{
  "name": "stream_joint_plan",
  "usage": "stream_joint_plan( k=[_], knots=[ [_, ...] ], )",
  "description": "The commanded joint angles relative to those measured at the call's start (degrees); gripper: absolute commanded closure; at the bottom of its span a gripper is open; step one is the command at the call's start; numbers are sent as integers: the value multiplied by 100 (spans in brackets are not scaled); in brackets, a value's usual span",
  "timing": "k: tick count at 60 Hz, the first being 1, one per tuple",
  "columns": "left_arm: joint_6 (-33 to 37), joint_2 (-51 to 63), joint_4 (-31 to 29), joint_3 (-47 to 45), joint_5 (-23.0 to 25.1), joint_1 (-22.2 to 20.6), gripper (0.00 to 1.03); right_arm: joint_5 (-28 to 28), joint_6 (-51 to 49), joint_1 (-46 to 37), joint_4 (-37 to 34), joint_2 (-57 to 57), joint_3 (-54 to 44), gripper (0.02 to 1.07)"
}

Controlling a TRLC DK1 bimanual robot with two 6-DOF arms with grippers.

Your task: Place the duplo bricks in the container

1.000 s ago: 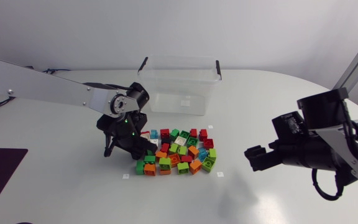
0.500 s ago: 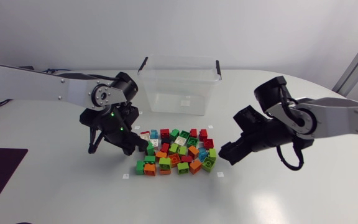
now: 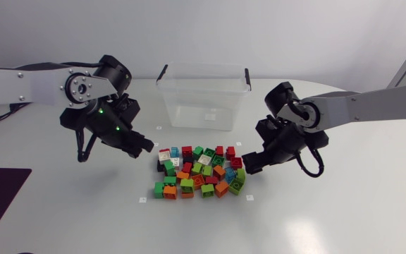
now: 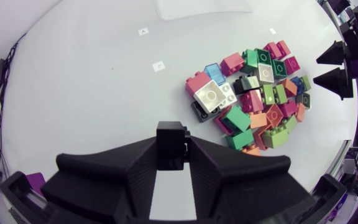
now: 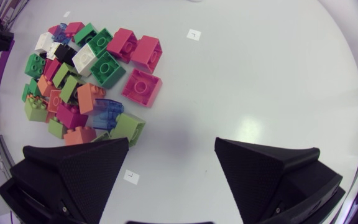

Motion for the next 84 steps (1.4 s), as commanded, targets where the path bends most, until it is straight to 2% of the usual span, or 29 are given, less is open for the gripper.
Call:
stream_joint_plan(
  k=[1, 9, 23, 30, 49, 65, 67, 78, 79, 84],
  knots=[
    [108, -271, 55, 148, 40, 37, 79, 137, 539, 214, -202, 59, 173, 7],
    [91, -455, 204, 157, 84, 19, 79, 401, 899, 565, -299, 367, 401, 7],
    [135, -974, 670, -19, 101, -51, 79, 409, 1031, 574, -228, 938, 647, 8],
    [117, -1237, 960, 69, 198, -139, 79, 427, 1119, 600, -193, 1009, 647, 14],
    [73, -912, 951, 456, 198, -157, 79, 453, 1066, 451, -387, 543, 234, 16],
    [56, -684, 1013, 772, 198, -200, 78, 453, 1005, 504, -404, 648, 129, 17],
    [38, -657, 1057, 860, 207, -209, 78, 453, 1013, 548, -395, 666, 93, 23],
    [-15, -526, 1136, 1229, 207, -236, 78, 453, 961, 583, -404, 552, -47, 40],
    [-24, -490, 1144, 1308, 207, -236, 78, 445, 952, 592, -369, 525, -73, 46],
    [-59, -341, 1162, 1528, 207, -253, 78, 436, 934, 635, -281, 490, -153, 55]
  ],
)
